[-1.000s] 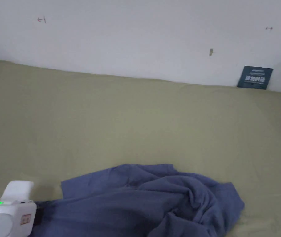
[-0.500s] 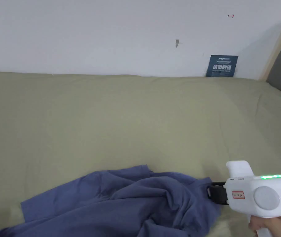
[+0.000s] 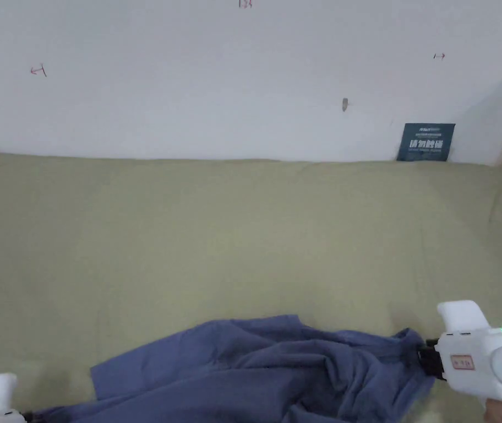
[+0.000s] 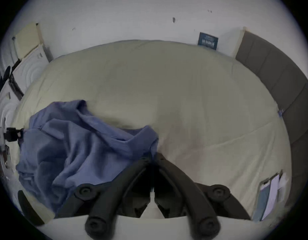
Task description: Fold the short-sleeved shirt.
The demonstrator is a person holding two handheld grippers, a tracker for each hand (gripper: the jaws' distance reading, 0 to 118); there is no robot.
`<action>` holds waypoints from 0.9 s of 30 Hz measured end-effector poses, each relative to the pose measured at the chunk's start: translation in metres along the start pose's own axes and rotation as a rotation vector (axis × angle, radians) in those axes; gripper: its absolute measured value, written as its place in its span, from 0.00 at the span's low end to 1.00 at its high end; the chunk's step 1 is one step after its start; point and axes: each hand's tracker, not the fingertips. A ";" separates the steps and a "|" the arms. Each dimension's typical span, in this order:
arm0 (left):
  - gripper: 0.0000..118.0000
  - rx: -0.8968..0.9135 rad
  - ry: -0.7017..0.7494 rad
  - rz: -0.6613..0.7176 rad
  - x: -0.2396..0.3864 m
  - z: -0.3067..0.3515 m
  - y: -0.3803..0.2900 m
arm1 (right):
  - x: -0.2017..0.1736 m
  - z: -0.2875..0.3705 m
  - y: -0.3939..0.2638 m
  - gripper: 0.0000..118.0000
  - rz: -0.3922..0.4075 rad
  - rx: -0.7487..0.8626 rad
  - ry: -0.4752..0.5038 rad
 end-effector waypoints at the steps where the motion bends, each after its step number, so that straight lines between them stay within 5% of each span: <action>1: 0.03 0.018 0.000 0.000 -0.003 0.013 0.001 | 0.000 0.018 0.006 0.01 0.008 0.020 -0.009; 11: 0.03 0.321 0.145 -0.035 -0.041 0.178 0.057 | 0.025 0.173 0.046 0.01 -0.001 0.329 -0.075; 15: 0.03 0.396 0.093 0.054 -0.044 0.240 0.086 | 0.033 0.216 0.055 0.01 -0.030 0.407 -0.069; 24: 0.02 0.483 0.161 -0.013 -0.001 0.276 0.158 | 0.032 0.264 0.108 0.01 0.021 0.507 -0.145; 27: 0.03 0.507 0.193 -0.045 0.015 0.275 0.186 | 0.042 0.265 0.134 0.01 -0.050 0.518 -0.162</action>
